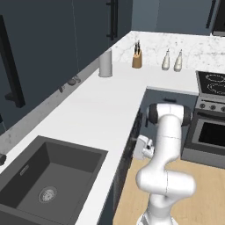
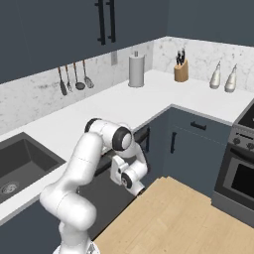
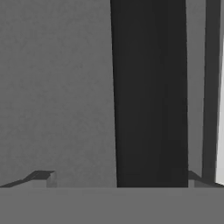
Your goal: Pick up the cup and bowl from the counter, place them in the dishwasher, and close the dishwasher door.
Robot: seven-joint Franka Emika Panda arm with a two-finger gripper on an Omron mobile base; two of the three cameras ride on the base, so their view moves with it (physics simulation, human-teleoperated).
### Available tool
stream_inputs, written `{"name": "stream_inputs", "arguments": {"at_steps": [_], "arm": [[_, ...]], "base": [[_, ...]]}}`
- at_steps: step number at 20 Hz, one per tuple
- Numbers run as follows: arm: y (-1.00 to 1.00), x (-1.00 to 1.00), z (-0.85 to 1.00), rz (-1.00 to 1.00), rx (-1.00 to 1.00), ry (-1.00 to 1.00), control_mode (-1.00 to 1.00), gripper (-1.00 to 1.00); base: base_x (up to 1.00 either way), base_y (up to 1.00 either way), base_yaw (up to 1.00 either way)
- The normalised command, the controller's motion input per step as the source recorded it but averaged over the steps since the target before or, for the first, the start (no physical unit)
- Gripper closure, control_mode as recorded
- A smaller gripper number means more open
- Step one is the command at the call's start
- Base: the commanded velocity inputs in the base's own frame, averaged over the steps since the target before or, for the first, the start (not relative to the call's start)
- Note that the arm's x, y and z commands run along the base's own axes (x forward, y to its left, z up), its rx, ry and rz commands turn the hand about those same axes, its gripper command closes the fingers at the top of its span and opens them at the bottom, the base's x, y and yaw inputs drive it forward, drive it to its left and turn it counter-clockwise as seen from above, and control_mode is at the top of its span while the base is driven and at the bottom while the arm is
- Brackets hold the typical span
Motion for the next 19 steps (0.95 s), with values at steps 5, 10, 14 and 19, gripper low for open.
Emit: {"name": "stream_inputs", "arguments": {"at_steps": [5, 10, 14, 19], "arm": [[1.00, 0.71, 0.00, -0.07, 0.00, 0.13, -1.00, -1.00], [1.00, 0.61, -0.11, -0.09, 0.01, 0.26, -1.00, -1.00], [1.00, 0.65, -0.28, -0.11, 0.09, 0.38, -1.00, -1.00], [1.00, 0.75, -0.43, -0.12, 0.19, 0.47, -1.00, -1.00]], "base": [[0.00, 0.00, 0.00], [0.00, 0.00, 0.00], [0.00, 0.00, 0.00], [0.00, 0.00, 0.00]]}}
